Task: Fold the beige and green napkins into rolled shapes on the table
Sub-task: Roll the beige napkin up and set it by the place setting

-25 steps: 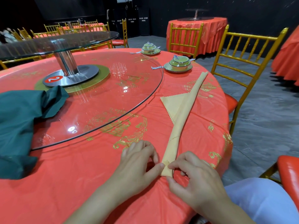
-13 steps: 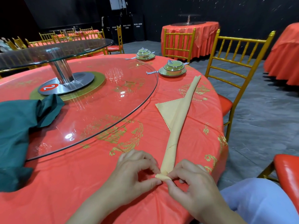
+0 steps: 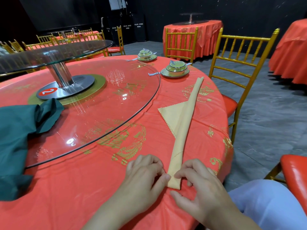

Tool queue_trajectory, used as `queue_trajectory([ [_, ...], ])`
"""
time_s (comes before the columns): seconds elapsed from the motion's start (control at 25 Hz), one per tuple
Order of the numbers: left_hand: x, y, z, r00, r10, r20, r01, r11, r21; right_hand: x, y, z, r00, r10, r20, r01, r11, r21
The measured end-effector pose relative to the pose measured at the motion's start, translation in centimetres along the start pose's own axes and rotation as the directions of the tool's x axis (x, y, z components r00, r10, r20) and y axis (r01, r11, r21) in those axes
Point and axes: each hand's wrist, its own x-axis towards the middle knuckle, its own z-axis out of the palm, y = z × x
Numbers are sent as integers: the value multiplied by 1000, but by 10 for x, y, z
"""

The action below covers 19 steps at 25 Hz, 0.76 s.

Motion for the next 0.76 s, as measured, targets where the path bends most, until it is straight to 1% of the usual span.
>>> queue_trajectory([
  [0.08,-1,-1,1,998,-4,-55,3,1000,-19,0,3,0,1000,-20,-4,20,999,-49],
  [0.2,-1,-5,1,992,51,-112,-60,995,-81,6,8,-2,1000,1,23,0,1000,-11],
  [0.28,-2,-10,0,992,82,-92,-91,992,-93,10,9,-3,998,31,56,-33,999,26],
  [0.4,-2,-14,-1,993,93,-70,-100,990,-99,14,9,-5,992,68,106,-76,995,71],
  [0.52,0,-11,-2,994,87,-67,-92,992,-80,16,7,-11,995,40,97,-49,994,95],
  [0.64,7,-8,-5,999,44,-9,-45,997,-57,17,6,-15,998,-15,54,10,996,91],
  [0.76,18,0,-12,988,-56,144,56,998,4,15,7,-13,1000,-10,15,9,998,63],
])
